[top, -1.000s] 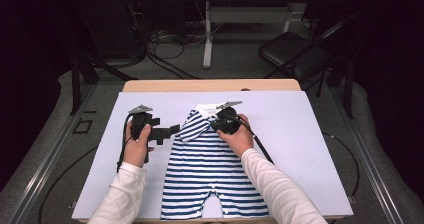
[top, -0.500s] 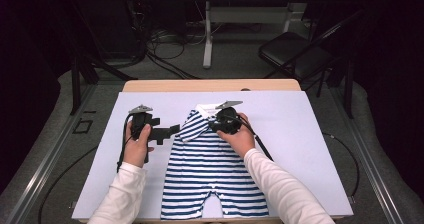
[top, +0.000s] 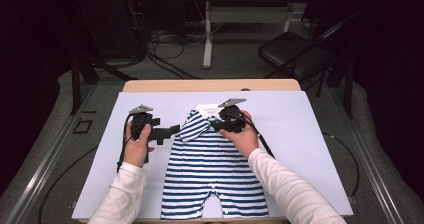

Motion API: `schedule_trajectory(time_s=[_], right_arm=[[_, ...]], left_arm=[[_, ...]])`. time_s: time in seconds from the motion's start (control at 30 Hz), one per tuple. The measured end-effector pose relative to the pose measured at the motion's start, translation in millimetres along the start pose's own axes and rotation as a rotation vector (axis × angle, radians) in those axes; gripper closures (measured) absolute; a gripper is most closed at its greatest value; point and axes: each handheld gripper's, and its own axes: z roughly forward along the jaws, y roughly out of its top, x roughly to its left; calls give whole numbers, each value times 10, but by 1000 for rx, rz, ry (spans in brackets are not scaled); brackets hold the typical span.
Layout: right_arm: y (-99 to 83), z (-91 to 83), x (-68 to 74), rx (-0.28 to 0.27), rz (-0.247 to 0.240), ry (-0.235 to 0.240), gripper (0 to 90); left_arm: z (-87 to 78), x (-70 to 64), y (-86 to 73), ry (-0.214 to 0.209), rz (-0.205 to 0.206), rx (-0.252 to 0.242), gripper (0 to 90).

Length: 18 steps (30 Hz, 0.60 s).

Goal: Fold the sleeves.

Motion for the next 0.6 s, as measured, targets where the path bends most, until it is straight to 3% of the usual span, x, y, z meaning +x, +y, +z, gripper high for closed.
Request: schedule_trajectory(time_s=[0.23, 0.4, 0.6], right_arm=[[40, -126, 9, 13, -19, -1, 457], [68, -216, 1, -12, -39, 10, 439], [92, -313, -47, -4, -14, 27, 433]], left_arm=[[-6, 1, 1, -2, -1, -2, 5], [3, 3, -5, 1, -2, -1, 5], [11, 6, -7, 2, 0, 6, 5]])
